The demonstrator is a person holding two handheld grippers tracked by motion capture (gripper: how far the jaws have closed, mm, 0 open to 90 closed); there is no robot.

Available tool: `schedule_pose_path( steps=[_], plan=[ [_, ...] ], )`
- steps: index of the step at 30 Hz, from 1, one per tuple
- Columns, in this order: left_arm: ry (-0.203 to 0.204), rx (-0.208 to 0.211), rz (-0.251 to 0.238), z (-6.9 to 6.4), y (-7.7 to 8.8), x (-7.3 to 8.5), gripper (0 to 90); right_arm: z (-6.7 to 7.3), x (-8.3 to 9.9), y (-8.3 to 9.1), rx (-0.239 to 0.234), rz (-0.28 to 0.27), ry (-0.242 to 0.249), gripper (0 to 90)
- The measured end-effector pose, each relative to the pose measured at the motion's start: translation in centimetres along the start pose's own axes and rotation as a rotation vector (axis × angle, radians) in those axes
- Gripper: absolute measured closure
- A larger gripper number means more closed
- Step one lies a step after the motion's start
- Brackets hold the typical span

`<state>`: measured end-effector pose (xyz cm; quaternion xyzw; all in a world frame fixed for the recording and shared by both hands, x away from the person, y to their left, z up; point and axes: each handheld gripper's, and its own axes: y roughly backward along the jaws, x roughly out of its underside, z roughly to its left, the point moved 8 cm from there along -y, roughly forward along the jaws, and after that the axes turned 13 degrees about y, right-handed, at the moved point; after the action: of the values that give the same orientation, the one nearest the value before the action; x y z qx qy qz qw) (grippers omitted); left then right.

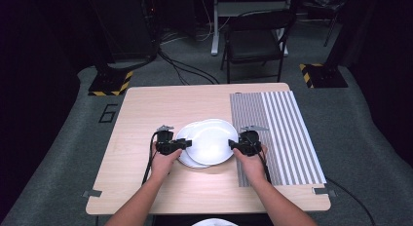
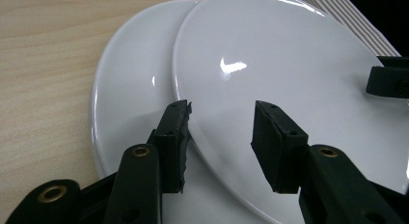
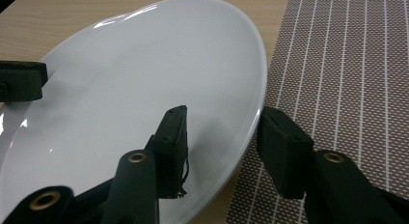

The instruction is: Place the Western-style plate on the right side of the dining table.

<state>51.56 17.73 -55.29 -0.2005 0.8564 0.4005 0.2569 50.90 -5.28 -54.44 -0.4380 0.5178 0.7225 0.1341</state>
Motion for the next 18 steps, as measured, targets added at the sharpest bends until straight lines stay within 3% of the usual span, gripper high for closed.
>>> schedule_pose_path(
  steps=[8,18],
  plan=[
    [-0.006,0.005,0.006,-0.2,-0.2,0.2,57.2,-0.1,0.4,0.7,-0.011,0.003,0.005,55.4],
    [-0.019,-0.03,0.03,0.0,-0.5,0.8,57.2,-0.1,0.7,1.3,0.006,0.003,0.043,59.5]
  ],
)
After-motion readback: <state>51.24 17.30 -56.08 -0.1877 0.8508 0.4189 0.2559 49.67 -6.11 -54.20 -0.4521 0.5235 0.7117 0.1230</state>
